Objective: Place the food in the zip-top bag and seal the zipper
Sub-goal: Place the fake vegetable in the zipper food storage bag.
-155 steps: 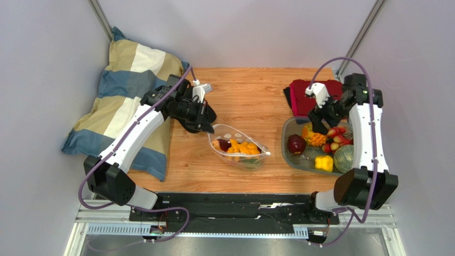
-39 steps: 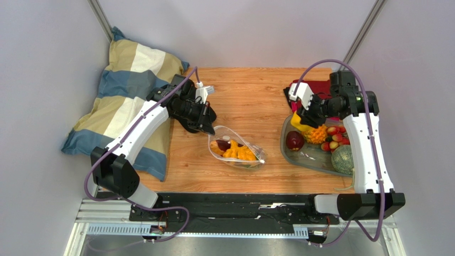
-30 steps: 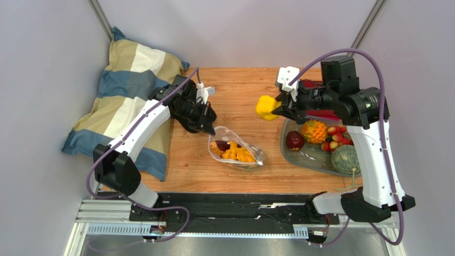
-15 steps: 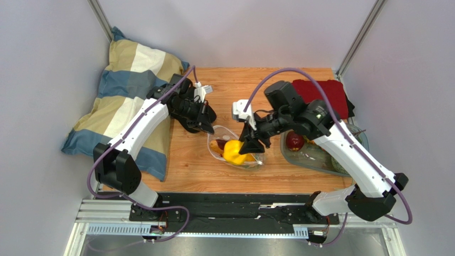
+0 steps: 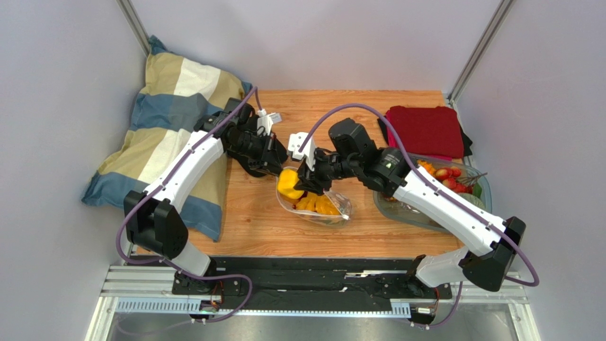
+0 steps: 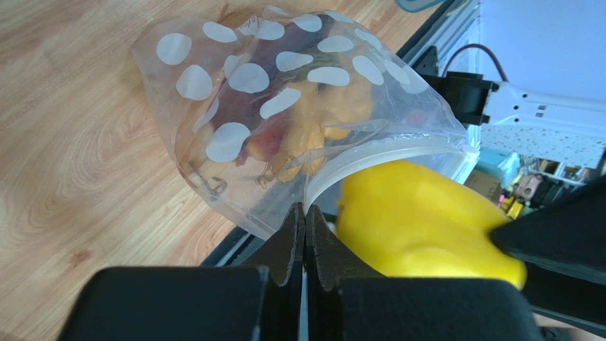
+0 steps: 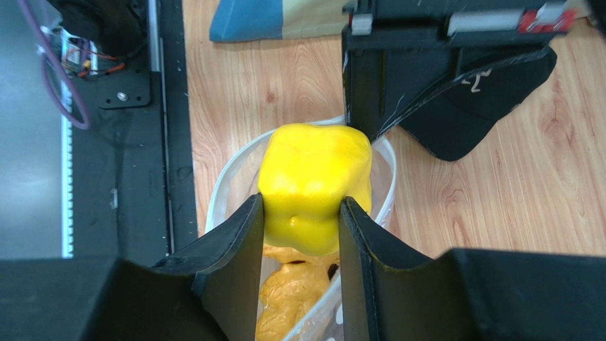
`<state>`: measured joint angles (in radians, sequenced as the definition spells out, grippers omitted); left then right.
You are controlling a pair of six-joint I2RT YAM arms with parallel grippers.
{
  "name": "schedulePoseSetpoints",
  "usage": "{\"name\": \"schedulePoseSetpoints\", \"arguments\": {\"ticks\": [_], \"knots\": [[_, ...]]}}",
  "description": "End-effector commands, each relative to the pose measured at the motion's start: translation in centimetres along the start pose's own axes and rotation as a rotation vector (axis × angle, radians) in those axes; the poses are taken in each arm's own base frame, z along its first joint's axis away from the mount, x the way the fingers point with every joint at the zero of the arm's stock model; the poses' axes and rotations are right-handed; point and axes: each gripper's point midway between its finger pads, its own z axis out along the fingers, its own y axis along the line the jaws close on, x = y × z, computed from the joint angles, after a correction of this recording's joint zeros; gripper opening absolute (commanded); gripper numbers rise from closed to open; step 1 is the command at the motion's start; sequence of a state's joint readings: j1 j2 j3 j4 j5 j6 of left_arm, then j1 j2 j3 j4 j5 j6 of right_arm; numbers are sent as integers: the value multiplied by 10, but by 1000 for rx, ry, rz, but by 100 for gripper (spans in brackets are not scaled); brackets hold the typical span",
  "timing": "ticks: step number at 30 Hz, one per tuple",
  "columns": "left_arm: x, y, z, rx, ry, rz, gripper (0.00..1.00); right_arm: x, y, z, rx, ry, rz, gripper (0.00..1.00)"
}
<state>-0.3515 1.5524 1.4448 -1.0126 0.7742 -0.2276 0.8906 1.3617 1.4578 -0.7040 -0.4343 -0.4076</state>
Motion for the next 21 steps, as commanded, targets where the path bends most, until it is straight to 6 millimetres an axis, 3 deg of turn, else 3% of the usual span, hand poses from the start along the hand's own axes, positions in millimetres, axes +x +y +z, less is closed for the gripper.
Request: {"name": "schedulePoseSetpoints", "arguments": {"ticks": [1, 3, 5, 7, 9, 10, 12, 18, 21], "knots": [[-10, -13, -15, 89, -47, -37, 0, 29, -7, 20, 64, -3, -52, 11], [-11, -15, -18, 115, -51, -49, 0, 45, -10, 20, 102, 10, -118, 25], [-8, -12, -20, 113, -50, -55, 0, 65, -8, 18, 95, 73, -135, 28], [-5, -12, -23, 112, -49, -57, 0, 83, -8, 11, 92, 164, -131, 44], [-1, -10, -23, 107, -42, -56, 0, 78, -10, -2, 108, 177, -128, 67], [1, -9, -24, 103, -40, -61, 0, 79, -6, -9, 99, 192, -112, 73], [3, -7, -24, 99, -40, -72, 0, 59, -2, -27, 98, 144, -124, 82], [3, -4, -21, 104, -40, -96, 0, 15, 21, -74, 69, 37, -97, 85], [2, -3, -21, 100, -41, -100, 0, 27, 29, -88, 71, 39, -93, 84]]}}
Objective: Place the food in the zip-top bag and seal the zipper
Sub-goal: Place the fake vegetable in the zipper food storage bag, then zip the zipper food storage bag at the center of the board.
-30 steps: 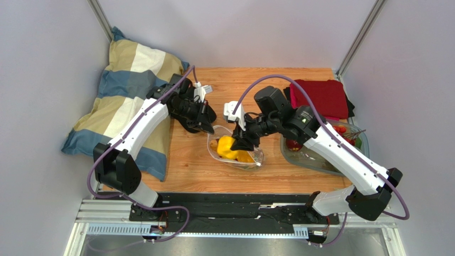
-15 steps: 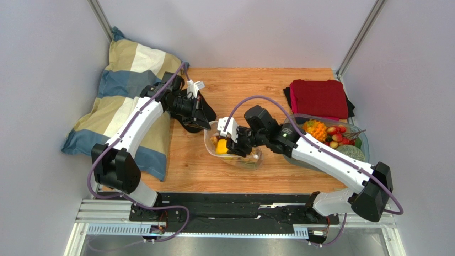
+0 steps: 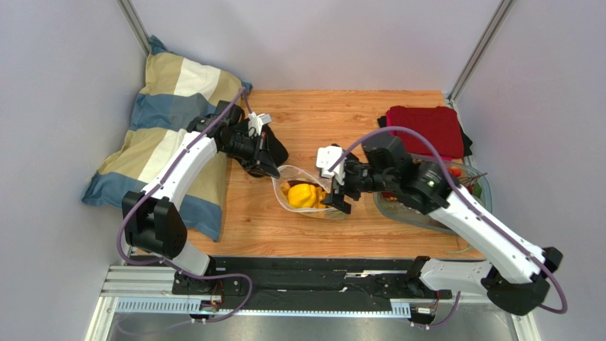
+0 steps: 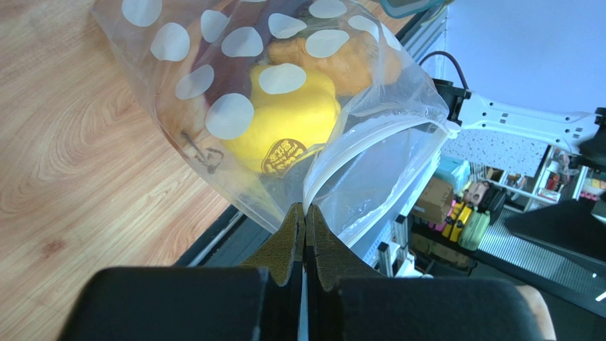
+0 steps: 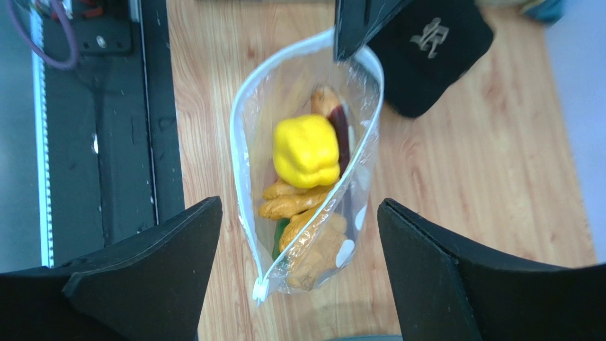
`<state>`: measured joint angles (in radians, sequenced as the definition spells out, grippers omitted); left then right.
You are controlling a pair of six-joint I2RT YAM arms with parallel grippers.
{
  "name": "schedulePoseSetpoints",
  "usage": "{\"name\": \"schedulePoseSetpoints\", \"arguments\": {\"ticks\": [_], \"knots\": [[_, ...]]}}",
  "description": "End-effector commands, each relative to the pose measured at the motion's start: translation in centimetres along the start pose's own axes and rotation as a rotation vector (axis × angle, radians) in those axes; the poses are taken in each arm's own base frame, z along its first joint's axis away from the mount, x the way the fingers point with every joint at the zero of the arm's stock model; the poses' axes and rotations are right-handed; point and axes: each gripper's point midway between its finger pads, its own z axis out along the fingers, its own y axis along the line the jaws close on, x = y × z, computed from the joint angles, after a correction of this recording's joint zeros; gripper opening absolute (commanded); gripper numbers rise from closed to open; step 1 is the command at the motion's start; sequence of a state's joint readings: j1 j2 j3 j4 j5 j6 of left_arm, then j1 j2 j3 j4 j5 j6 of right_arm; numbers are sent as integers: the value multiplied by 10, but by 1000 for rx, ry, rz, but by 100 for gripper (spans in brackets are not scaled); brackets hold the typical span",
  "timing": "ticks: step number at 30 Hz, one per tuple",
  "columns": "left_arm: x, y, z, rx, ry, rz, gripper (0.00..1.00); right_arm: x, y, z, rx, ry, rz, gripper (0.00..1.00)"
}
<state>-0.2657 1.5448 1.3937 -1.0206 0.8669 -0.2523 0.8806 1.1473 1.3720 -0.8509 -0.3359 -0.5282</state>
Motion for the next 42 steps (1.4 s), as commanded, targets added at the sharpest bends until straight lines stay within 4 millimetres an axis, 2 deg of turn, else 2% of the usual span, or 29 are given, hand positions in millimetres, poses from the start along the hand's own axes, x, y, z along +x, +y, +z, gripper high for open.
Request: {"name": "schedulePoseSetpoints", "arguments": {"ticks": [1, 2, 3, 4, 6, 7, 10, 14, 17, 20, 24, 29, 33, 40, 42], "knots": [[-1, -14, -9, 41, -30, 18, 0, 9, 17, -31, -14, -18, 7, 84], [0, -14, -10, 40, -30, 18, 0, 12, 20, -42, 3, -38, -15, 84], [-1, -14, -10, 41, -30, 17, 0, 21, 23, -42, 5, -28, -49, 83], [0, -13, -10, 40, -28, 18, 0, 40, 29, -36, -3, -6, -58, 82], [0, -12, -9, 39, -29, 21, 0, 51, 32, -40, 35, -29, -109, 82], [1, -12, -9, 38, -28, 21, 0, 64, 35, -31, 33, -30, -120, 81], [1, -11, -10, 33, -27, 30, 0, 58, 33, -30, 71, -115, -165, 78], [4, -11, -10, 38, -25, 35, 0, 71, 29, -12, 83, -100, -164, 73], [5, -11, -10, 37, -23, 31, 0, 72, 26, -3, 85, -115, -167, 71], [7, -12, -10, 37, -24, 35, 0, 74, 25, 2, 80, -115, -174, 65], [8, -12, -11, 43, -22, 38, 0, 89, 22, 9, 78, -86, -175, 60], [8, -12, -10, 47, -19, 38, 0, 107, 16, 10, 86, -62, -149, 60], [7, -11, -8, 47, -16, 33, 0, 111, 12, 10, 95, -73, -143, 59], [7, -9, -7, 45, -15, 32, 0, 102, 7, 11, 100, -104, -135, 42], [7, -9, -8, 44, -16, 33, 0, 99, 7, 10, 96, -114, -138, 27]]}}
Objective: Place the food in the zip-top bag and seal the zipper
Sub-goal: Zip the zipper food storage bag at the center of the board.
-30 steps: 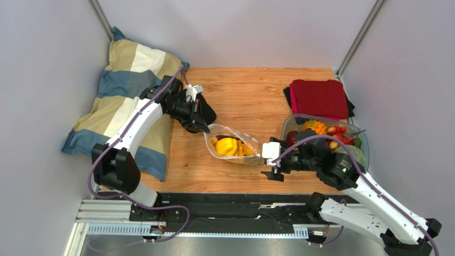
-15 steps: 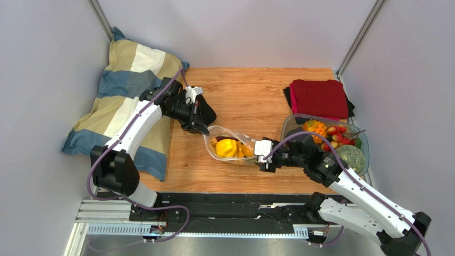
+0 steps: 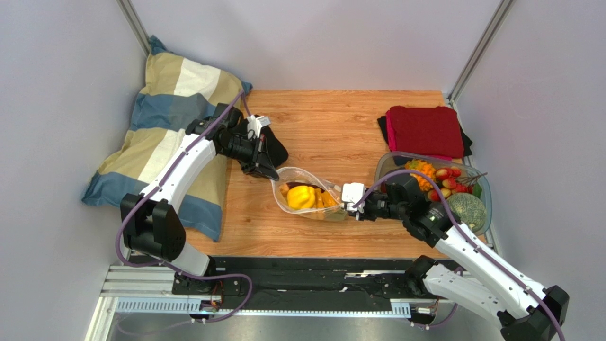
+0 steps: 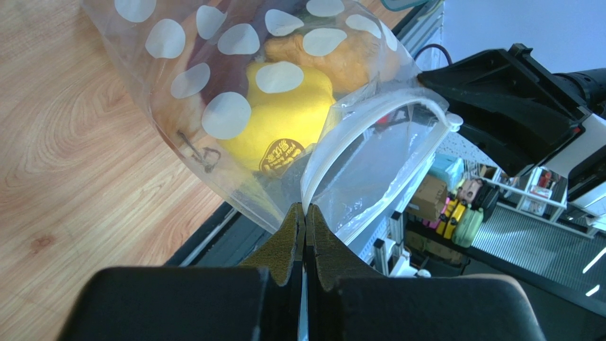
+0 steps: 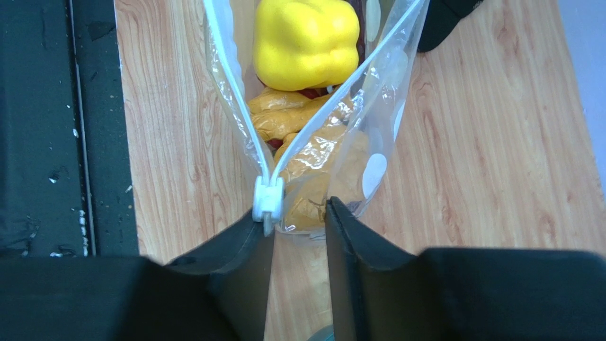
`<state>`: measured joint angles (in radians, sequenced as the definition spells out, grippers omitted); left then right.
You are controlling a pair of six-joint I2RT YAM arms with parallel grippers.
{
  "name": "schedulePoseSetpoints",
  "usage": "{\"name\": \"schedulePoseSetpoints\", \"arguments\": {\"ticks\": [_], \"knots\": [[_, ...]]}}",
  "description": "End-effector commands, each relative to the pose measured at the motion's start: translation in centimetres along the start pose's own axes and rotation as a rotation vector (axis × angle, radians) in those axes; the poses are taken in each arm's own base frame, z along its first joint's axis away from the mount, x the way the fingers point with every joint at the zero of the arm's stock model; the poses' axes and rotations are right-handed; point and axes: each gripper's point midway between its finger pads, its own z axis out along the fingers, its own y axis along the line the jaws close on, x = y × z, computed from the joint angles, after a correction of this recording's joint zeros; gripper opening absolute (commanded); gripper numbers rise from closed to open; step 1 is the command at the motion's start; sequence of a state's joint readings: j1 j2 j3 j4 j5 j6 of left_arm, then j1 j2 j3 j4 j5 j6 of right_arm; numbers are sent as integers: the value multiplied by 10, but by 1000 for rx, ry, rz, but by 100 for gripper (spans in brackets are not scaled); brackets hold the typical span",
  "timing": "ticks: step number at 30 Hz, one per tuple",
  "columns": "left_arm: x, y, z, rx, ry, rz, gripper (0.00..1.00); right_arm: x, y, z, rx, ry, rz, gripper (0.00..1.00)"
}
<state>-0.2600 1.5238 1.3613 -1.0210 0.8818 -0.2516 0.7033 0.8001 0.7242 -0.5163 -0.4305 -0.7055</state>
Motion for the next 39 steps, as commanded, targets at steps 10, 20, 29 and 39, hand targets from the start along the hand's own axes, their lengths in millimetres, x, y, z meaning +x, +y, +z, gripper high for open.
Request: {"name": "schedulePoseSetpoints", "arguments": {"ticks": [10, 20, 29, 39], "knots": [[-14, -17, -29, -26, -159, 235, 18, -40, -10, -12, 23, -129, -24, 0], [-3, -106, -79, 44, -517, 1141, 94, -44, -3, -15, -1, -152, 9, 0], [29, -150, -14, 198, -378, 1430, 65, -53, -1, -19, -8, -182, 45, 0], [46, -176, 43, 297, -394, 1532, 54, -53, 0, -19, -9, -186, 75, 0]]}}
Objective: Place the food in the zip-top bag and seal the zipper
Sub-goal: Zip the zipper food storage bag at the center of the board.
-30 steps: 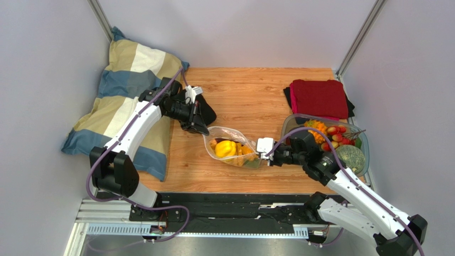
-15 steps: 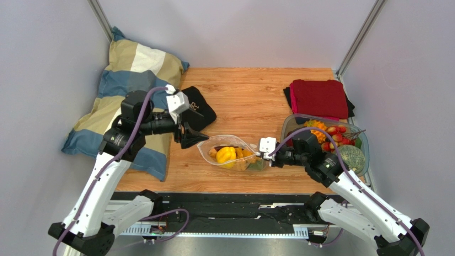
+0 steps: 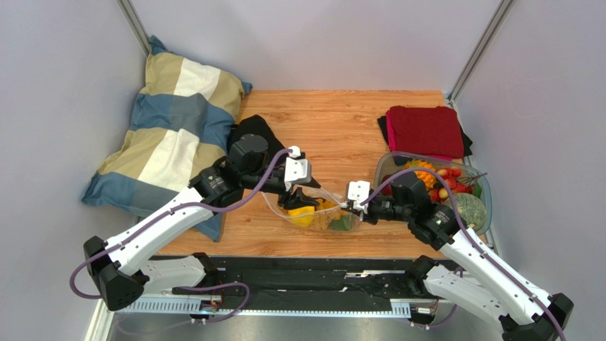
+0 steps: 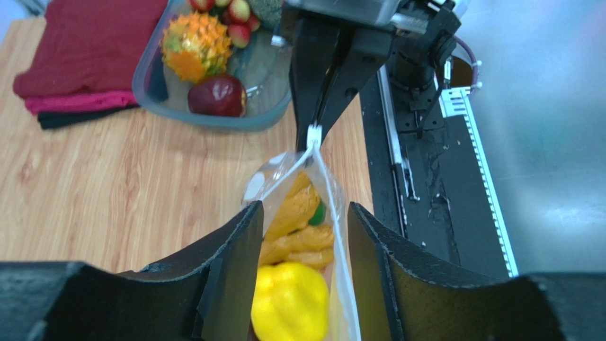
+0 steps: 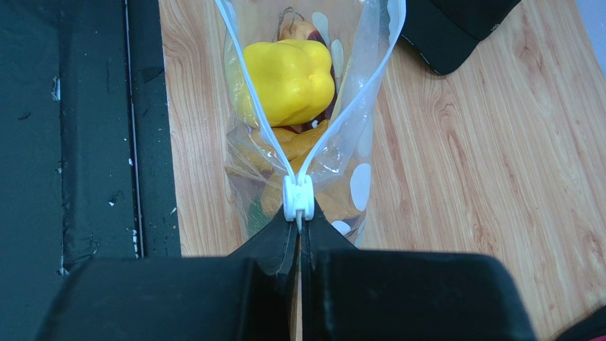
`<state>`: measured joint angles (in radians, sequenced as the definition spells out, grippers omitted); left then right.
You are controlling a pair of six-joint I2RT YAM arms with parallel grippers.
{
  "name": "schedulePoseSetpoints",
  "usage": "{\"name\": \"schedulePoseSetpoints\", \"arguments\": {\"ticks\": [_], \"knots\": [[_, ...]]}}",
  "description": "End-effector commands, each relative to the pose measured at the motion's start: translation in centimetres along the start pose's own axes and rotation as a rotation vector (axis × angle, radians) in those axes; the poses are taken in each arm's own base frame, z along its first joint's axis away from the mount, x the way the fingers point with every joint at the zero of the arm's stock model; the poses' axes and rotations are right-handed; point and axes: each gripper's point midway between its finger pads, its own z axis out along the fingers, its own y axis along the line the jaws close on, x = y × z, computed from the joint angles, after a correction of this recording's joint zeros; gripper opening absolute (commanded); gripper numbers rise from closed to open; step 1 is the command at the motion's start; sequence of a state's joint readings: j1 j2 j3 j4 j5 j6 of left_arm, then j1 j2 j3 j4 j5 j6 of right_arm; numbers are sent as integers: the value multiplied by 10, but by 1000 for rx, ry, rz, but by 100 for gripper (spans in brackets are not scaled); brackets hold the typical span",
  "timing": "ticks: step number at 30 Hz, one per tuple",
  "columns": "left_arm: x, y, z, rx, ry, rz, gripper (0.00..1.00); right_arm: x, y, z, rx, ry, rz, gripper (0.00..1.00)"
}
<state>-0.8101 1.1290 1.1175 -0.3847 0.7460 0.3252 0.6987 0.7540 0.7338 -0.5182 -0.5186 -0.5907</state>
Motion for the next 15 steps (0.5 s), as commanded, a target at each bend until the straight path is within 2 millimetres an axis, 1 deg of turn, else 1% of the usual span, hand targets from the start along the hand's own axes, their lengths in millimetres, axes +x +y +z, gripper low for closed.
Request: {"name": "schedulePoseSetpoints", "arguments": {"ticks": [1, 3, 4, 6, 13, 14, 15], "knots": [[-33, 6, 20, -23, -109, 152, 52, -34, -8, -7, 24, -99, -19, 0], [-27, 7, 29, -35, -99, 145, 51, -33, -9, -7, 27, -100, -11, 0], [-32, 3, 34, -28, -118, 154, 50, -34, -8, -7, 25, -104, -10, 0], [-27, 2, 41, -20, -118, 141, 50, -34, -8, -6, 25, -105, -8, 0], [-22, -7, 64, 20, -135, 134, 48, -35, -8, -6, 27, -113, -1, 0], [-18, -8, 69, 29, -124, 113, 48, -36, -8, -7, 28, -114, -3, 0], [-22, -6, 71, 19, -139, 121, 47, -36, -8, -7, 28, -114, -1, 0]]}}
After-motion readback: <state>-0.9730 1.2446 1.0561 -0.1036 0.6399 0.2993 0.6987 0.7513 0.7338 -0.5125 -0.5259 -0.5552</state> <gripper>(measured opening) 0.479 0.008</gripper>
